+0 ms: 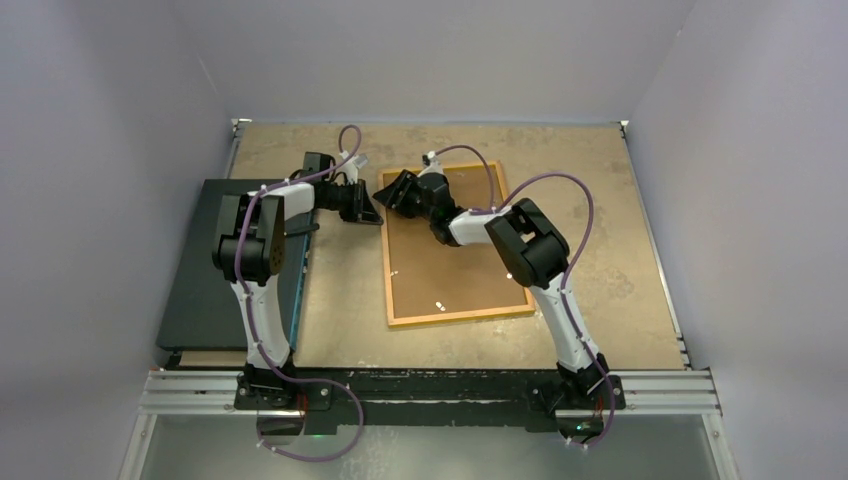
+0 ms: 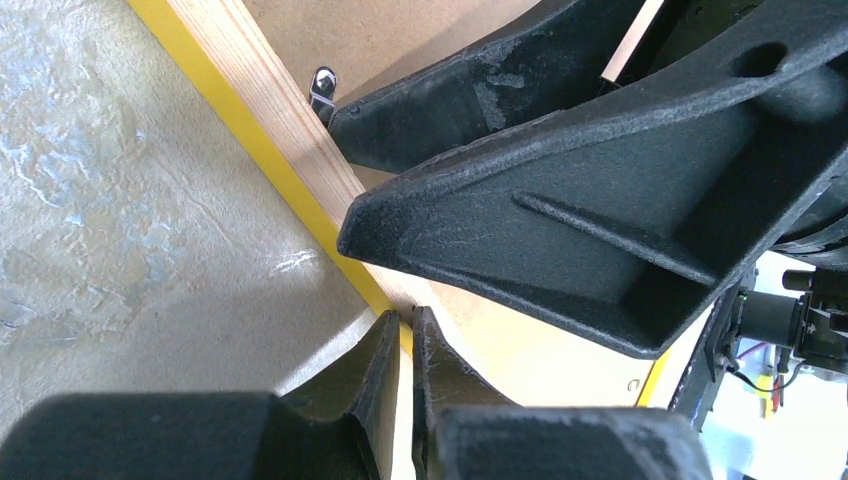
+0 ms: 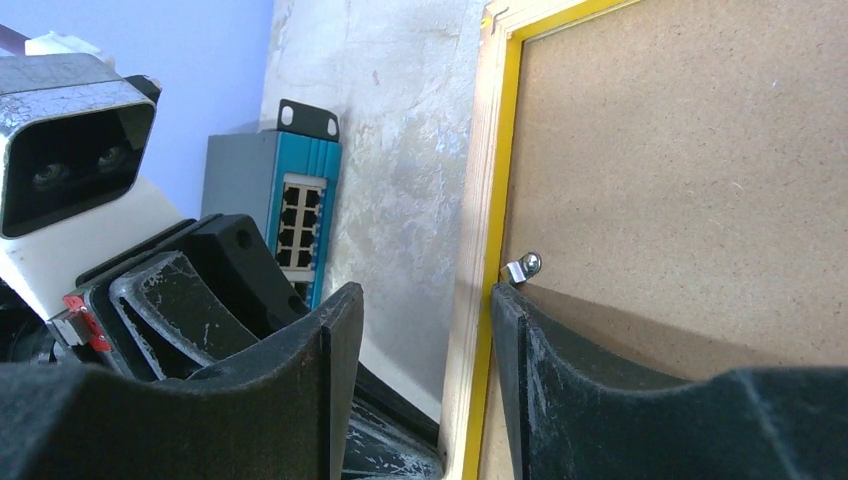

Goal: Put the photo into the frame
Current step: Install the photo frame at the center of the board.

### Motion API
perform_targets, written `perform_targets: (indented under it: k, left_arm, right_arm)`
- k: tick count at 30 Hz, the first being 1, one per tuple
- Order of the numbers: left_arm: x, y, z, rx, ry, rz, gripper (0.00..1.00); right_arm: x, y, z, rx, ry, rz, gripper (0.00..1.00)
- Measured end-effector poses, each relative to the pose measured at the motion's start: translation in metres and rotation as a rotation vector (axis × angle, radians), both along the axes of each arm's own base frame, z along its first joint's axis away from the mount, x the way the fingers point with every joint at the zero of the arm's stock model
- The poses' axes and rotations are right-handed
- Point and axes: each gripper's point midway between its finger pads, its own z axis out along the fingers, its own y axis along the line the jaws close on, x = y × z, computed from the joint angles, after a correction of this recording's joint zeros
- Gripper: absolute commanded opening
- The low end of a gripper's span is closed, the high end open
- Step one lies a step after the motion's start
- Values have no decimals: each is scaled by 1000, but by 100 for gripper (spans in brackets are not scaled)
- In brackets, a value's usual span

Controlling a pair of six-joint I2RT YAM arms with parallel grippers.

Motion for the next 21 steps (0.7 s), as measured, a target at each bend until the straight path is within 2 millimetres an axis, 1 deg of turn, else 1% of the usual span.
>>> perform_targets:
  k: [3, 7, 9, 11, 13, 14, 15, 16, 17, 18, 20, 21]
  left_arm:
    - [0, 0, 0, 0, -1, 0, 5]
    - [-1, 0, 2, 3, -4, -6, 12]
    - [-4, 2, 2, 13, -2, -11, 16]
    - [-8, 5, 2, 30, 11, -16, 22]
    - [-13, 9, 3, 45, 27, -25, 25]
    - [-15, 11, 4, 52, 29, -31, 27]
    - [-16, 14, 7, 62, 26, -38, 28]
    - [-17, 17, 11, 75, 16, -48, 28]
    - [-17, 20, 14, 88, 4, -54, 29]
    - [-18, 22, 18, 98, -9, -62, 29]
    - [-21, 25, 24, 127, -41, -83, 29]
    - [-22, 27, 26, 149, -62, -97, 28]
  right_arm:
    - [1, 0, 0, 4, 4, -6, 58]
    - [-2, 2, 6, 10, 1, 7, 74]
    - [-7, 0, 11, -2, 4, 21, 80]
    - [-17, -10, 18, -35, 16, 33, 85]
    - [-23, -20, 32, -62, 12, 41, 90]
    - [-26, -27, 43, -74, 2, 40, 92]
    - [-26, -36, 56, -82, -12, 33, 97]
    - [-25, -47, 69, -90, -26, 21, 99]
    - [-23, -63, 84, -101, -44, 1, 99]
    - [-19, -76, 96, -106, -55, -22, 99]
    - [-7, -115, 115, -135, -79, -93, 99]
    - [-2, -138, 121, -155, -81, -136, 99]
